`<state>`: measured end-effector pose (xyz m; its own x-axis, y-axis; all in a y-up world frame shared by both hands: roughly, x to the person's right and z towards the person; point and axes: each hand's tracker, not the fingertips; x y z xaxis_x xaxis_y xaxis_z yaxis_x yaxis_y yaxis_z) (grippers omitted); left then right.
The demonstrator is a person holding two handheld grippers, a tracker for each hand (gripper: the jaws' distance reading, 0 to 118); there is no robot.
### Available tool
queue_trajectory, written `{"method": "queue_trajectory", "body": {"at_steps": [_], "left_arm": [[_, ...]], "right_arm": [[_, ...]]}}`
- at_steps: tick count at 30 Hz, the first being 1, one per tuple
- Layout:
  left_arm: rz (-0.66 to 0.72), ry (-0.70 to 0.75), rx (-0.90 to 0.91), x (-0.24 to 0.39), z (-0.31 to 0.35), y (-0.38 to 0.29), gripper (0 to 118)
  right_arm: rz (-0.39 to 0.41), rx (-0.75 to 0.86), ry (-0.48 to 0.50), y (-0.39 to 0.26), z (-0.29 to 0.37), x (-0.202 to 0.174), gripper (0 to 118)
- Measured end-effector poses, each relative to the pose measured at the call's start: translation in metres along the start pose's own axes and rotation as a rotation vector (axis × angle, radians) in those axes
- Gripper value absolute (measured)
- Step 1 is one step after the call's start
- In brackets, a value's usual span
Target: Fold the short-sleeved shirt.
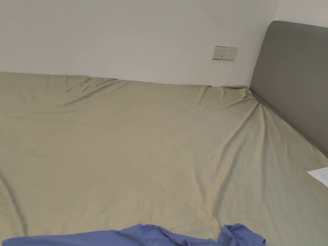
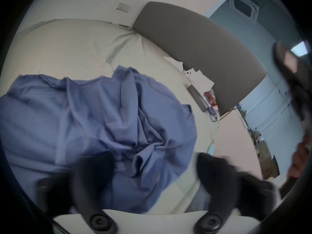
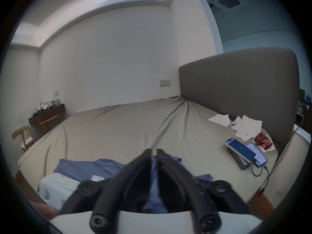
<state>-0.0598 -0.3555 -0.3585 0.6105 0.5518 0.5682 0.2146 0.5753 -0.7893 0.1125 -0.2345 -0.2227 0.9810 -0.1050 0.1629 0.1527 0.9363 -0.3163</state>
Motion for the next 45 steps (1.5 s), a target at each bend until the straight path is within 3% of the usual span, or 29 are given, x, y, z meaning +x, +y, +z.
{"method": "queue_trajectory", "body": {"at_steps": [1, 3, 4, 6, 8, 9, 10, 12, 13, 17, 24, 30, 31, 32, 34, 35, 38, 45], "left_arm": [[-0.005, 0.005, 0.030, 0.002, 0.017, 0.000, 116], [-0.044, 0.016, 0.164, 0.001, 0.059, -0.003, 115], [-0.069, 0.049, 0.225, -0.001, 0.082, -0.003, 113], [-0.098, 0.127, 0.278, -0.006, 0.125, -0.003, 108], [-0.130, 0.275, 0.414, -0.008, 0.167, -0.016, 75], [-0.142, 0.371, 0.475, -0.011, 0.183, -0.022, 49], [-0.146, 0.486, 0.517, -0.013, 0.196, -0.026, 19], [-0.132, 0.663, 0.549, -0.020, 0.214, -0.035, 3], [-0.120, 0.696, 0.551, -0.028, 0.225, -0.039, 0], [0.031, 0.763, 0.562, -0.056, 0.253, -0.060, 0], [0.176, 0.832, 0.572, -0.088, 0.273, -0.078, 0], [0.201, 0.840, 0.580, -0.139, 0.288, -0.053, 0], [0.207, 0.830, 0.569, -0.153, 0.288, -0.044, 14], [0.215, 0.808, 0.554, -0.168, 0.287, -0.038, 40], [0.223, 0.779, 0.518, -0.197, 0.280, -0.026, 107], [0.210, 0.780, 0.484, -0.210, 0.277, -0.019, 114], [0.151, 0.799, 0.465, -0.241, 0.264, -0.004, 103], [0.224, 0.659, 0.298, -0.293, 0.231, 0.010, 99]], "right_arm": [[-0.006, -0.004, 0.023, 0.000, -0.002, 0.000, 22], [0.006, -0.008, 0.020, 0.000, -0.006, -0.005, 69], [0.029, -0.013, 0.033, 0.000, -0.007, -0.008, 78], [0.070, 0.014, 0.028, 0.000, -0.008, -0.017, 77], [0.099, 0.024, 0.049, -0.001, -0.011, -0.025, 74], [0.104, 0.026, 0.057, -0.001, -0.012, -0.029, 69], [0.104, 0.035, 0.066, -0.002, -0.013, -0.032, 53], [0.094, 0.055, 0.066, -0.005, -0.014, -0.039, 17], [0.088, 0.063, 0.060, -0.007, -0.016, -0.042, 2], [0.070, 0.037, 0.054, -0.012, -0.019, -0.047, 0], [0.132, -0.007, 0.060, -0.016, -0.024, -0.057, 0], [0.125, -0.023, 0.058, -0.009, -0.038, -0.064, 0], [0.116, -0.026, 0.061, -0.008, -0.040, -0.066, 0], [0.112, -0.031, 0.065, -0.007, -0.044, -0.068, 0], [0.110, -0.040, 0.069, -0.006, -0.049, -0.073, 0], [0.111, -0.048, 0.073, -0.005, -0.053, -0.076, 0], [0.125, -0.069, 0.083, -0.003, -0.062, -0.085, 0], [0.151, -0.108, 0.107, -0.004, -0.083, -0.101, 0]]}}
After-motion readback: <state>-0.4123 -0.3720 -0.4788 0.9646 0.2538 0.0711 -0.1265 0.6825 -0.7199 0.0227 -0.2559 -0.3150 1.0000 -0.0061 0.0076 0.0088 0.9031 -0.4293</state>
